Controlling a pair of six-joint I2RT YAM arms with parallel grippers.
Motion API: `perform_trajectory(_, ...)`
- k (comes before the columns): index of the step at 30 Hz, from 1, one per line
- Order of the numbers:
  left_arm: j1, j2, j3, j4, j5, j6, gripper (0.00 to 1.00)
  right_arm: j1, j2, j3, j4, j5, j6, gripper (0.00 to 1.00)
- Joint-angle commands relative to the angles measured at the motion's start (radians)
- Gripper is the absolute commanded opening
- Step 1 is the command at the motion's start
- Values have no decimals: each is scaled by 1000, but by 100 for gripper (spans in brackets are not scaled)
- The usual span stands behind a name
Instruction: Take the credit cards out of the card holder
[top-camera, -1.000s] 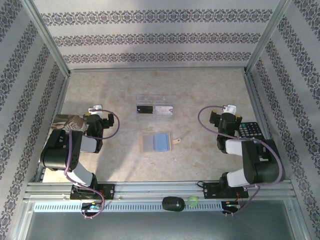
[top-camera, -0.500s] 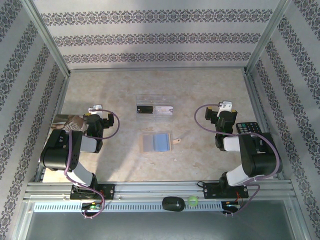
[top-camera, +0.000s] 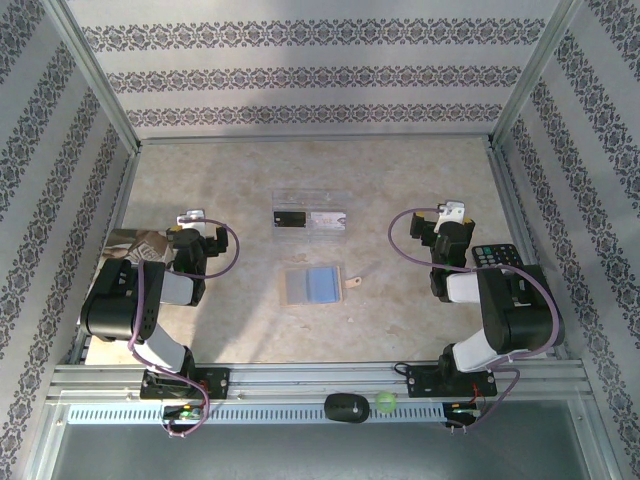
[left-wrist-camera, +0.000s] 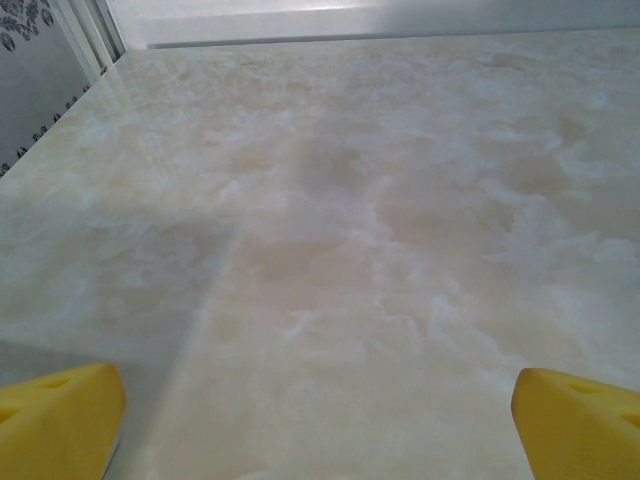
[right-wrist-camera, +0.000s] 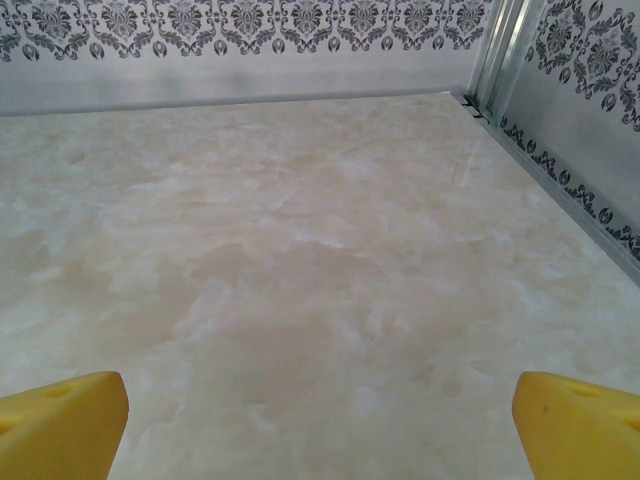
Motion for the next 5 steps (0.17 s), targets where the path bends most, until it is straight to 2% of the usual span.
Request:
perform_trajectory(1,-4,-3,17,35,7,-9,99,-3,-1,-8,36,1,0,98)
perform_trajectory(5,-4,-3,17,36,7,-9,99,-3,-2,-8,35,1,0,98)
